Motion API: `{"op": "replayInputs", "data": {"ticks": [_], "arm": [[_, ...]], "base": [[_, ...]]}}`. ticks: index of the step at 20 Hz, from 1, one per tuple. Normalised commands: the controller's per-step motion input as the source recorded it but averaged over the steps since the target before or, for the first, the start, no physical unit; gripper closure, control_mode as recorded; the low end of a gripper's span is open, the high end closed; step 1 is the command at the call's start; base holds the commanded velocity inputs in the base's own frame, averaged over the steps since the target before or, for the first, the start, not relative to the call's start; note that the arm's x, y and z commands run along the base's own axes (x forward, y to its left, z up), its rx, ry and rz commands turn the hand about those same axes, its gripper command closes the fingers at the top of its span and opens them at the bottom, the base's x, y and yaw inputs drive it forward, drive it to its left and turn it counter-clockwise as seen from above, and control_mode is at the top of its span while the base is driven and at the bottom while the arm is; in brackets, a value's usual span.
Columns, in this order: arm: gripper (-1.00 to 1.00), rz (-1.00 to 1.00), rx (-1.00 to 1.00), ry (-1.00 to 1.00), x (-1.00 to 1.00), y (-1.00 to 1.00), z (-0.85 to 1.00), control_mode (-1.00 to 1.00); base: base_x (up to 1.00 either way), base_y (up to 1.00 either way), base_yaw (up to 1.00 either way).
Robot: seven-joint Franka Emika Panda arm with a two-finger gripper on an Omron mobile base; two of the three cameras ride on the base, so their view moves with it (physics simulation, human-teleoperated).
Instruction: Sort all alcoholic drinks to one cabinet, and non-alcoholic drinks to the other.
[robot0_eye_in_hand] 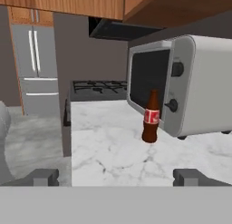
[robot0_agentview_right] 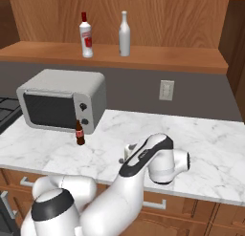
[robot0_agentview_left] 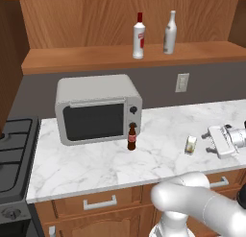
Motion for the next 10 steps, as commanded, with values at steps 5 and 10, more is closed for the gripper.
{"op": "replayInputs", "data": {"ticks": [5, 10], "arm": [[-1.0, 0.0, 0.0, 0.0, 0.14, 0.0, -0.19, -1.0], [-1.0, 0.0, 0.0, 0.0, 0.21, 0.0, -0.12, -1.0]], "base": [[0.0, 0.0, 0.0], [0.0, 0.0, 0.0]]}}
